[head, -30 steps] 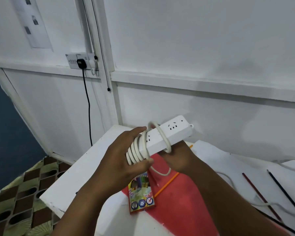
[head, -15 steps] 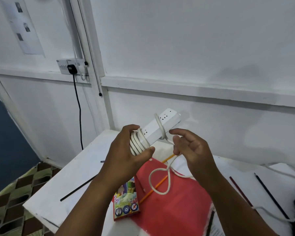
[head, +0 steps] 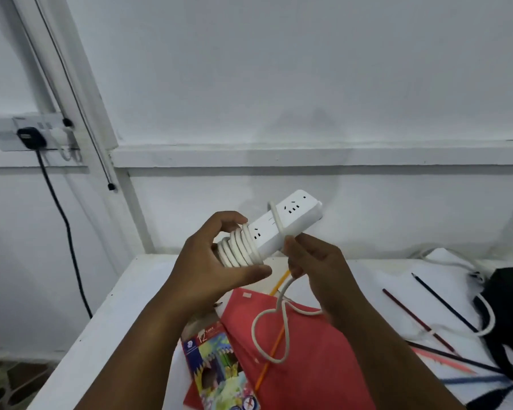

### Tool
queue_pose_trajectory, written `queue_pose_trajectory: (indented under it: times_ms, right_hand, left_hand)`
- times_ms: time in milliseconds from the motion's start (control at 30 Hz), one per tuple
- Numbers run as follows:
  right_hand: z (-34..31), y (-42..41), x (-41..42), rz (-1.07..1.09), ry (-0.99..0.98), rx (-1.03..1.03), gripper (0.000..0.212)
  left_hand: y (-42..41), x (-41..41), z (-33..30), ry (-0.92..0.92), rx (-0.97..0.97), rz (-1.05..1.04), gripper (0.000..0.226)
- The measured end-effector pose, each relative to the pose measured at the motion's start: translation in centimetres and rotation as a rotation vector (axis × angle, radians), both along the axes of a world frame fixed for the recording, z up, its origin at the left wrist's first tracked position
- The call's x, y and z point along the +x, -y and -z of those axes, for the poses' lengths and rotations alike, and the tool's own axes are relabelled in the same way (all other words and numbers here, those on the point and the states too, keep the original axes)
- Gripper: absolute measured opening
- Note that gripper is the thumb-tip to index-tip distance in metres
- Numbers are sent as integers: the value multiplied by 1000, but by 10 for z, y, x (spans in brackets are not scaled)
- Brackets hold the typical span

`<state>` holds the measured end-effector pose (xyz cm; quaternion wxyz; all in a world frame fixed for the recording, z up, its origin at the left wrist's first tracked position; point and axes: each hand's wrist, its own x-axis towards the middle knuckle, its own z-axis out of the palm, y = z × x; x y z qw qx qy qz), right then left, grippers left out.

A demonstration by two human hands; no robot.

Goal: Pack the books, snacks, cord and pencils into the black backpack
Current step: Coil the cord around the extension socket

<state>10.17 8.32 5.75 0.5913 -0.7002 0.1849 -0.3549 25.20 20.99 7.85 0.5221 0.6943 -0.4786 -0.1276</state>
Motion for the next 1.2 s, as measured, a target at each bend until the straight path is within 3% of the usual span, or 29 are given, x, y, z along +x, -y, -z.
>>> queue_pose_trajectory:
  times_ms: [100, 200, 367, 633, 733, 867, 1033, 1200]
  right_hand:
    - [14, -11, 11, -16, -61, -80, 52]
    - [31, -19, 17, 26, -102, -129, 43]
    - [47, -24, 22, 103, -160, -187, 52]
    - [52, -14, 16, 96, -248, -267, 21]
    - [55, -15, 18, 147, -203, -281, 8]
    - [65, -20, 25, 287, -149, -383, 20]
    - [72, -18, 28, 292, -121, -468, 25]
    - [71, -19, 35, 296, -101, -535, 15]
  left_hand:
    - [-4, 16, 8, -93, -14, 56, 84]
    - [-7, 27, 21, -132, 20, 85, 91]
    - [-9, 31, 36, 10, -3, 118, 97]
    - [4, 20, 48, -115, -52, 140, 57]
    - [6, 16, 49, -221, -28, 94, 56]
    - [7, 17, 51, -310, 16, 22, 50]
    - [-1, 25, 40, -556, 74, 157, 46]
    - [-2, 27, 44, -428, 104, 58, 41]
